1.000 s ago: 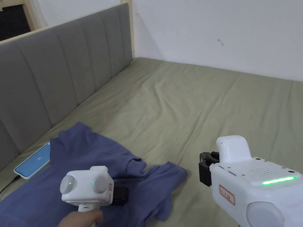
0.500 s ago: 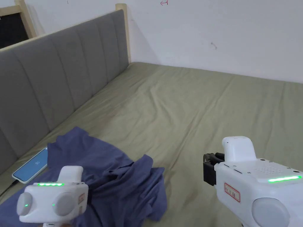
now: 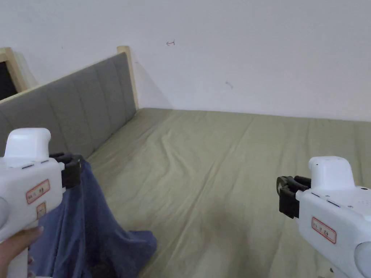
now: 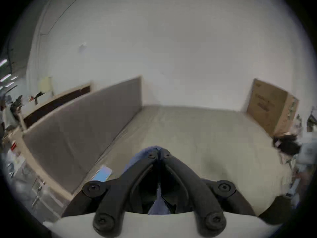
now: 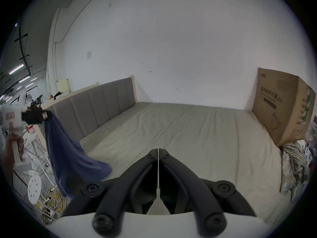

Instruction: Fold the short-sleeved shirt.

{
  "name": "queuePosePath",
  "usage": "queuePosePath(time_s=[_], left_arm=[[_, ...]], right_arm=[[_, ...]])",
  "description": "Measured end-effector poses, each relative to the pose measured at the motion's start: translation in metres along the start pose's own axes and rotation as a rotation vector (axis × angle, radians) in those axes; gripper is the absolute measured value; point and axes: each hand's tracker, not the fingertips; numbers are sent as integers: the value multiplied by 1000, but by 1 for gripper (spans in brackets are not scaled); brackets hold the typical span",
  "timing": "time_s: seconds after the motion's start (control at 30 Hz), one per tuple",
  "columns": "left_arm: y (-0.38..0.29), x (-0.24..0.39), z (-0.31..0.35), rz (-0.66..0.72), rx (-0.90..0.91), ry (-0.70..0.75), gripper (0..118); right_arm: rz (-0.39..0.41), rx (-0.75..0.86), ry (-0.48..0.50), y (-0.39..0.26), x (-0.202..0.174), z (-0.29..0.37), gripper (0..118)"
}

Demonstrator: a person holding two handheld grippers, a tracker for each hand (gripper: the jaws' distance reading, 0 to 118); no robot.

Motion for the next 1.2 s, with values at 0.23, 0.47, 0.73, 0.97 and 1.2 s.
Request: queuePosePath(time_s=[0.23,0.47,0.73,0.97,1.2], left_arm=[[74,120,25,-95,162,-336,0],[86,231,1,-144,109,-556,0],[11,363,-134,-72,-501,-715,0],[-135,418,-230,-24,-1048,-582,1],[-180,384,-231,281,-1077,-710,36]], right_arm=[[-39,89,-122,15,56,61,2],[-34,144,-260,18,114,115,2],[-105,110,-364,-8,167,127,2],[-140,30,-361,-36,183,112,2],[-165,-19,-356,-52,191,101,2]])
